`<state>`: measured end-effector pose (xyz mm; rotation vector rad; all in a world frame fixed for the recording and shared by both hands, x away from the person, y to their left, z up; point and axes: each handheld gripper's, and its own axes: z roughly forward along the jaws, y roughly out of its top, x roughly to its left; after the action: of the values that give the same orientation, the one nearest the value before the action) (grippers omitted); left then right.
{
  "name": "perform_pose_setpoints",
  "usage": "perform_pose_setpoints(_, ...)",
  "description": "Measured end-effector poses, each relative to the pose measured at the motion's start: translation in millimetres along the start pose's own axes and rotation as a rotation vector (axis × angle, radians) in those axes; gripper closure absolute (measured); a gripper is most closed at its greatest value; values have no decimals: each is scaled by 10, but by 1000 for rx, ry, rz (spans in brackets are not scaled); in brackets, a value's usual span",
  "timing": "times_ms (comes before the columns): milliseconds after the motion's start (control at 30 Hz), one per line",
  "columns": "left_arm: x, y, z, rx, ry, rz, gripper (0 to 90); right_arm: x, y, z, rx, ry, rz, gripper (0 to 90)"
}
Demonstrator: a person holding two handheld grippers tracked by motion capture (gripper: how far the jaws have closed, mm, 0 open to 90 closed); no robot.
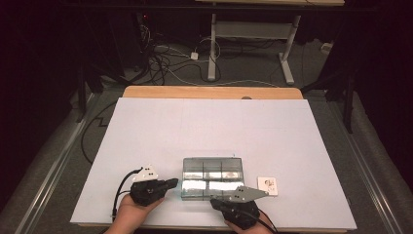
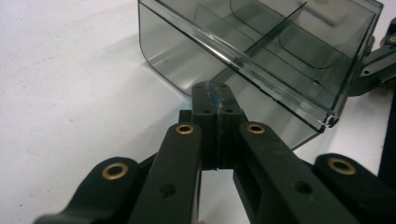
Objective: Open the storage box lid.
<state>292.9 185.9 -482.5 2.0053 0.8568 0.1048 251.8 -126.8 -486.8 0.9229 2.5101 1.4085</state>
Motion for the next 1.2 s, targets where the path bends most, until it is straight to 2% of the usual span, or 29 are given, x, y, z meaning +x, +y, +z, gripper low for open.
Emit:
perform_pose_setpoints(200,-25,11,-23,-3,-14,20,876,3,4,2,-4,-2,-3,900)
perform_pose_setpoints(867,-22,15,-22,-4,-8,23,875,-1,10,-19,-21,9,-2,900)
perform_pose_setpoints(1033,-22,16,-25,-5,-6,24,875,-10,7,-13,-9,4,5,900)
perform_pose_setpoints(1200,-23,18,-31,-7,-5,23,875,-15,-9,10,27,-9,20,900)
